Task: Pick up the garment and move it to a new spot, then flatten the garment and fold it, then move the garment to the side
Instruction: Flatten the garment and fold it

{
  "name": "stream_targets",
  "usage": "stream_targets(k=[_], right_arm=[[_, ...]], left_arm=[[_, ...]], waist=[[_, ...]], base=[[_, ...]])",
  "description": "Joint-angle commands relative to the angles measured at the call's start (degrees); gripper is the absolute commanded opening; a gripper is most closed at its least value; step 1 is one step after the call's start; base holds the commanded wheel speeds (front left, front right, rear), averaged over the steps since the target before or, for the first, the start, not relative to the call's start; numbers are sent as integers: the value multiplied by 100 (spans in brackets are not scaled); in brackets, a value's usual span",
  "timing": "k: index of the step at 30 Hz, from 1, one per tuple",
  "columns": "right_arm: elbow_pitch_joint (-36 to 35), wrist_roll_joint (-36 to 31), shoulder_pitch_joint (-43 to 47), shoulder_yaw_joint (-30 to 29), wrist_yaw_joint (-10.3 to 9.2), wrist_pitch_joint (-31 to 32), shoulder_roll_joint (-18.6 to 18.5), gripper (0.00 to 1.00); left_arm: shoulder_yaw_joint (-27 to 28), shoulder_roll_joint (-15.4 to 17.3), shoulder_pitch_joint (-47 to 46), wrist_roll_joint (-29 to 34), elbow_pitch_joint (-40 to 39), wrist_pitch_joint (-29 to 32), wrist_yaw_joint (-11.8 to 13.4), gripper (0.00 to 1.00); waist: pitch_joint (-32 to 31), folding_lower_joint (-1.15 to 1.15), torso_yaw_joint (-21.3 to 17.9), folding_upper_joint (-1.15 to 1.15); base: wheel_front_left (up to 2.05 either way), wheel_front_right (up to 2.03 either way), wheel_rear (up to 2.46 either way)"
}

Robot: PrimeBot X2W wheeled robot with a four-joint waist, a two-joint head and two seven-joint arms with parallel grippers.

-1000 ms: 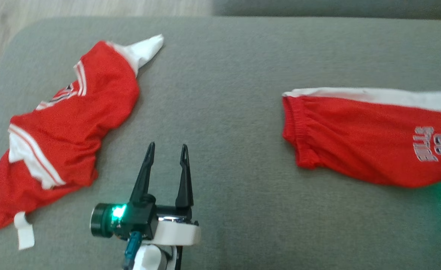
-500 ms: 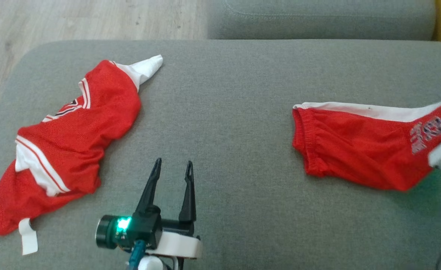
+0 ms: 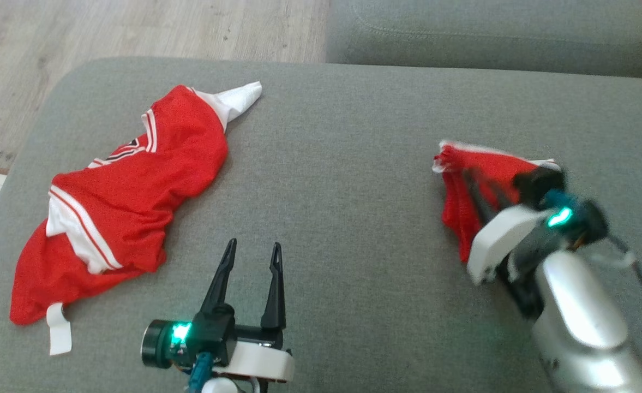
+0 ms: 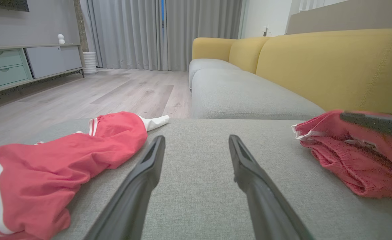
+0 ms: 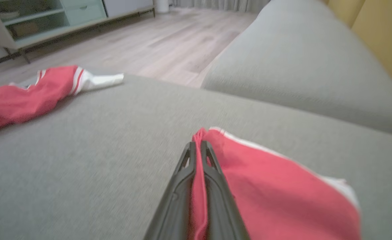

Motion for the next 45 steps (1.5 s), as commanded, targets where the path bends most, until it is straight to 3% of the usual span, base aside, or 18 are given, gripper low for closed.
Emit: stream_targets(k=[1,2,3,4,12,17,28,45], right_arm=[[-196,135,112,371,-4,71,-4,0],[-206,191,182,476,-4,96,-16,0],[-227,228,251,544,-4,114,-31,26],[-270,262,309,561,-4,89,-42,100],[-1120,64,916,-26,-4,-1186,-98,100],[-1700,681,1594,-309,-4,-1783,-47,100],[-2237,618,3001,-738,-4,-1886,6,100],[-2136,575,3147,-630,-4,-1888,49,100]], left_arm=[[155,-7,-152,-30,-175,-30,-16,100],[162,-9,-146,-36,-183,-30,-11,100],[170,-11,-138,-42,-189,-30,-6,100],[179,-13,-129,-47,-194,-30,-3,100],[457,-25,83,-156,-405,-30,75,100],[762,-28,384,-179,-542,-30,208,100],[1143,-34,1068,60,-876,-30,203,100],[1358,-32,1214,364,-736,-30,-157,100]], waist=[[58,0,35,0],[73,0,39,0],[81,0,39,0],[84,0,35,0],[-223,0,-160,0],[-531,0,-368,0],[-799,0,-643,0],[-858,0,-721,0]], base=[[0,0,0],[0,0,0],[0,0,0],[0,0,0],[0,0,0],[0,0,0],[0,0,0],[0,0,0]])
